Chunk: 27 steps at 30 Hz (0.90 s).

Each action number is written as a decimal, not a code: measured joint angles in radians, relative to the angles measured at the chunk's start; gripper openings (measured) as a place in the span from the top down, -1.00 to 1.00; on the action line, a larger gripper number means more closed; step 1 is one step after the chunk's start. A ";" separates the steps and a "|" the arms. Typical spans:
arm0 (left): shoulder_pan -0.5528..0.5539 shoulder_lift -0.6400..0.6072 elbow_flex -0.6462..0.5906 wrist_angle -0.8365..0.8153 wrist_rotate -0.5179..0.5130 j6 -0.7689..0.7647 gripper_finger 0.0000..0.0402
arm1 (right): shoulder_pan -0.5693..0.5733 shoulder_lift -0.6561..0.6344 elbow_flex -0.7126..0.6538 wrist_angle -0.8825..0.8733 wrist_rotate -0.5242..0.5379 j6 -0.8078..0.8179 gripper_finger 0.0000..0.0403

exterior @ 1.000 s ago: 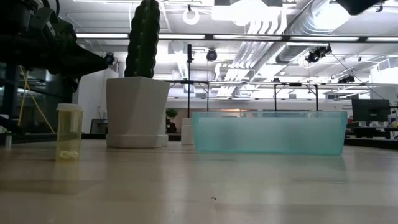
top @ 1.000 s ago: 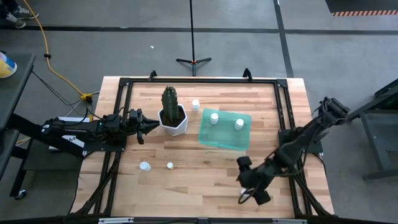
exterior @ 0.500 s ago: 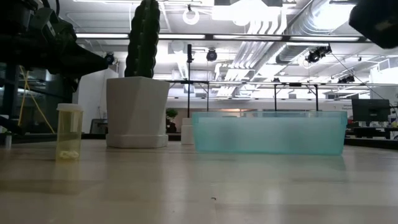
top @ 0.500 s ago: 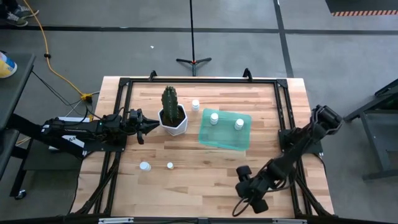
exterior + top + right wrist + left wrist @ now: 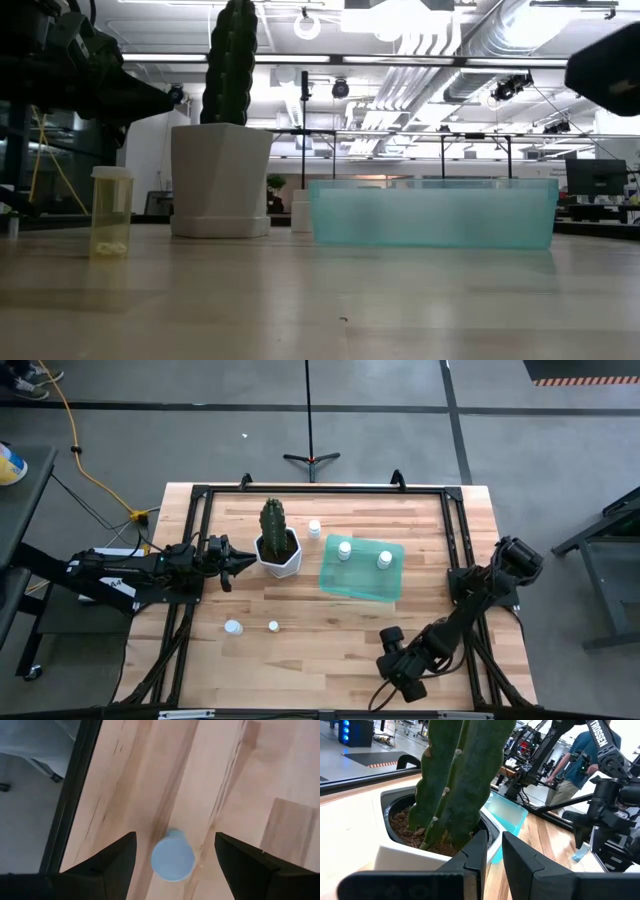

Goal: Pick and place pill bottles into a basket
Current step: Put the light blue pill bottle into the light green bin

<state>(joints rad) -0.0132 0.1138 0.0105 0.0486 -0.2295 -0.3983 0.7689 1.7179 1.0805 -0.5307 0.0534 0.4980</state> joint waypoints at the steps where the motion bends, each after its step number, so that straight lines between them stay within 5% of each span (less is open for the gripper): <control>1: 0.000 0.000 0.000 0.000 0.000 0.000 0.52 | 0.000 0.005 0.000 -0.003 -0.005 0.000 -0.29; 16: 0.000 0.000 0.000 0.000 0.000 0.000 0.52 | 0.000 0.011 0.000 -0.007 0.022 -0.016 -0.27; 27: 0.000 0.000 0.000 0.000 0.000 0.000 0.52 | 0.000 0.011 0.000 -0.008 -0.025 -0.031 0.02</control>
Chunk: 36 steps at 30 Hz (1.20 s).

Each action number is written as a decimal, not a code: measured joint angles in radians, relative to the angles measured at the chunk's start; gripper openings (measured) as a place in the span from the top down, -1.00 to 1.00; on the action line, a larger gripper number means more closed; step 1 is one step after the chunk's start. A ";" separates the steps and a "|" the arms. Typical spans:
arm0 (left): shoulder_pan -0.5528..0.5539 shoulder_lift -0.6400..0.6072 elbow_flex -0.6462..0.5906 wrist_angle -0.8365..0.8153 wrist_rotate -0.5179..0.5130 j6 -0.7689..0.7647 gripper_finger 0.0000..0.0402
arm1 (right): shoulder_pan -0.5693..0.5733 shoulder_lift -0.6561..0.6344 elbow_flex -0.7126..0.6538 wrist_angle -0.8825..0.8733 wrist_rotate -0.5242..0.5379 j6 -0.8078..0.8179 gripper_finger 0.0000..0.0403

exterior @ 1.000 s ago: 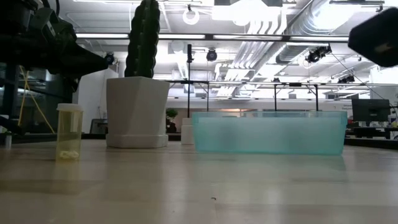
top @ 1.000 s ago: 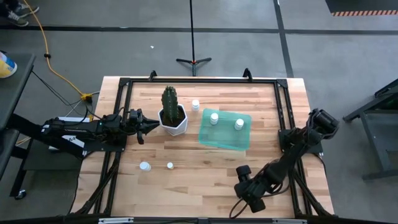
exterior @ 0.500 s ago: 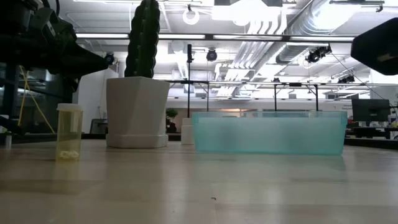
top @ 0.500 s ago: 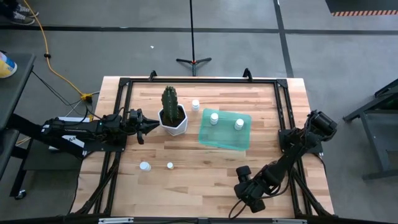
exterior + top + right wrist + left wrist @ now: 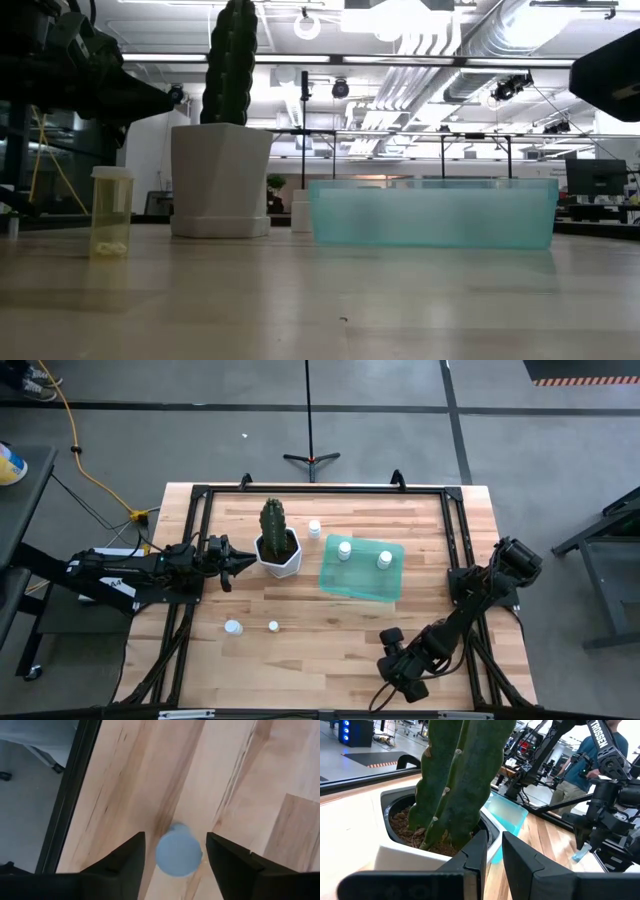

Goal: Pick and place pill bottles into a basket
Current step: Put the light blue pill bottle into the light green bin

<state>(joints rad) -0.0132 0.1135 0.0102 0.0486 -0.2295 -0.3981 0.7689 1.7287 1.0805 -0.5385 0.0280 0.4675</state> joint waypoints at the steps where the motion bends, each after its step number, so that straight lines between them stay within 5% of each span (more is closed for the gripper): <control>1: 0.000 0.000 0.000 0.000 0.000 0.000 0.52 | 0.000 0.000 0.000 0.000 -0.001 0.000 0.05; 17: 0.000 0.000 0.000 0.000 0.000 0.000 0.52 | 0.000 0.000 0.000 -0.003 0.025 0.011 0.45; 36: 0.000 0.000 0.000 0.000 0.000 0.000 0.52 | -0.104 0.000 0.136 -0.215 0.011 -0.133 0.45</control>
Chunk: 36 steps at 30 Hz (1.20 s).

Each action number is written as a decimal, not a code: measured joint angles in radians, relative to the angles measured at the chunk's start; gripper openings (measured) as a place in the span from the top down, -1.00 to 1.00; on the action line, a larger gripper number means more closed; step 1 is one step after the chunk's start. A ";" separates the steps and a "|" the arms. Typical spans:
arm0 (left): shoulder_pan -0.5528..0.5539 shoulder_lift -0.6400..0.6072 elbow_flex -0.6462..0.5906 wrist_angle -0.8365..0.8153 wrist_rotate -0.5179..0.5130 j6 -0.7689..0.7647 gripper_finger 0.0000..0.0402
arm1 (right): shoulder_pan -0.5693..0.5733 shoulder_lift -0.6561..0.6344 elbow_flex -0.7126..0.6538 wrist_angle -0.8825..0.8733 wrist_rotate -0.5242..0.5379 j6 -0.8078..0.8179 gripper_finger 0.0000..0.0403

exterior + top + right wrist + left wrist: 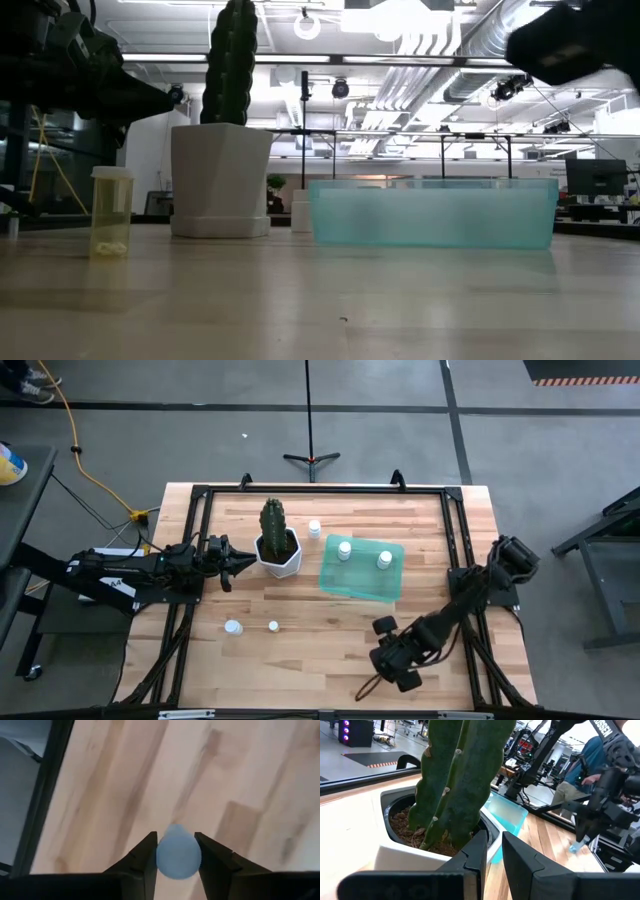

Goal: Pick and place pill bottles into a basket
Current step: Put the light blue pill bottle into the light green bin

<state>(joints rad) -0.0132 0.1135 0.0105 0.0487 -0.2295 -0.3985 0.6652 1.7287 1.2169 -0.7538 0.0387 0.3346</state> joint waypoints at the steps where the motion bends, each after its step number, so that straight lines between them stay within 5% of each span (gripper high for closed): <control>1: 0.000 0.000 0.000 0.000 0.000 0.000 0.52 | -0.012 0.000 0.015 -0.018 0.003 -0.022 0.44; 22: 0.000 0.000 0.000 0.000 0.000 0.000 0.52 | -0.373 -0.099 0.129 -0.230 0.029 -0.454 0.46; 36: 0.000 0.000 0.000 0.000 0.000 0.000 0.52 | -0.705 -0.109 0.128 -0.194 -0.096 -0.678 0.47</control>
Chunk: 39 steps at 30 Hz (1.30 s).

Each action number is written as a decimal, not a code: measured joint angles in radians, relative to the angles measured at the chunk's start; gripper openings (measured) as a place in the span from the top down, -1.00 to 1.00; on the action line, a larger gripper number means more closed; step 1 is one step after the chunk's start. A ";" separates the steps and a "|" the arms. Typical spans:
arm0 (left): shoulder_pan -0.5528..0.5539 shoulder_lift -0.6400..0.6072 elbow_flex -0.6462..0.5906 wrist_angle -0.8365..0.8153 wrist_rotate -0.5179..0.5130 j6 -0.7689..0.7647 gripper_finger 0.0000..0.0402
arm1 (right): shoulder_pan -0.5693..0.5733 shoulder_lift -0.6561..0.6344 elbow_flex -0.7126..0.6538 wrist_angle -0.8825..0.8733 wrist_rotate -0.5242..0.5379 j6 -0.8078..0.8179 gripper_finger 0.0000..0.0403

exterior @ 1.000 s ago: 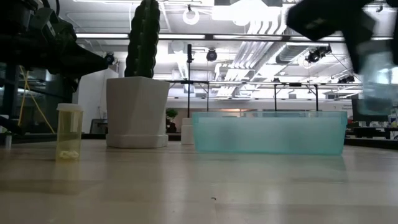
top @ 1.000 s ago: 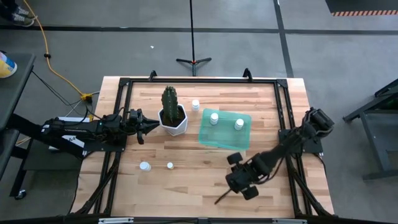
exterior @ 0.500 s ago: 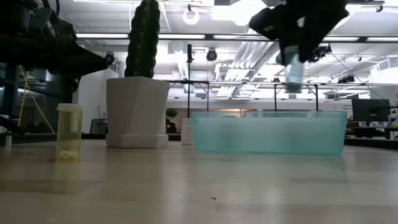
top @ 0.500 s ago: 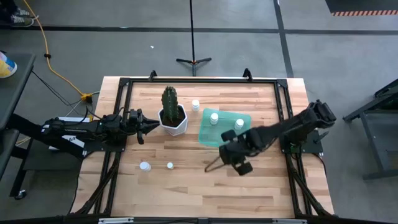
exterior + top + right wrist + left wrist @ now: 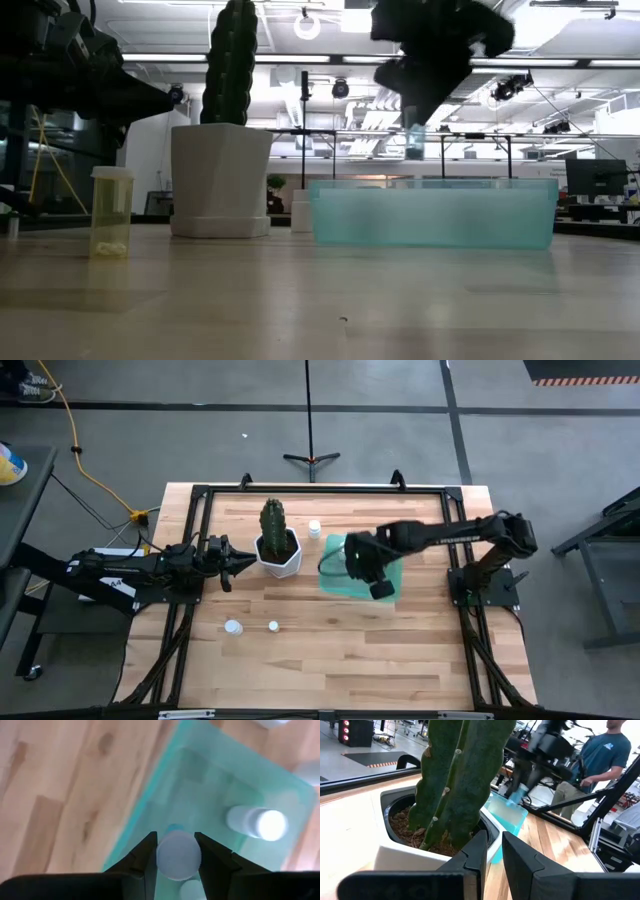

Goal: Pick and place pill bottles into a basket
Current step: Put the light blue pill bottle into the light green bin

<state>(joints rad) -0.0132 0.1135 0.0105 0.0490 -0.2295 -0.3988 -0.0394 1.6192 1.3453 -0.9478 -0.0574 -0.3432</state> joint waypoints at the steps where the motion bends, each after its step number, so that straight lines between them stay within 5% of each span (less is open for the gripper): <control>1: 0.000 0.000 0.000 0.000 0.000 0.000 0.52 | -0.022 0.000 0.000 0.010 -0.009 -0.010 0.47; 20: 0.000 0.000 0.000 0.000 0.000 0.000 0.52 | -0.253 0.002 -0.219 0.241 -0.040 -0.084 0.42; 39: 0.000 0.000 0.000 0.000 0.000 0.000 0.52 | -0.270 0.002 -0.361 0.306 -0.072 -0.079 0.39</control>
<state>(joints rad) -0.0132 0.1137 0.0103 0.0489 -0.2295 -0.3985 -0.3096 1.6211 0.9844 -0.6418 -0.1295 -0.4221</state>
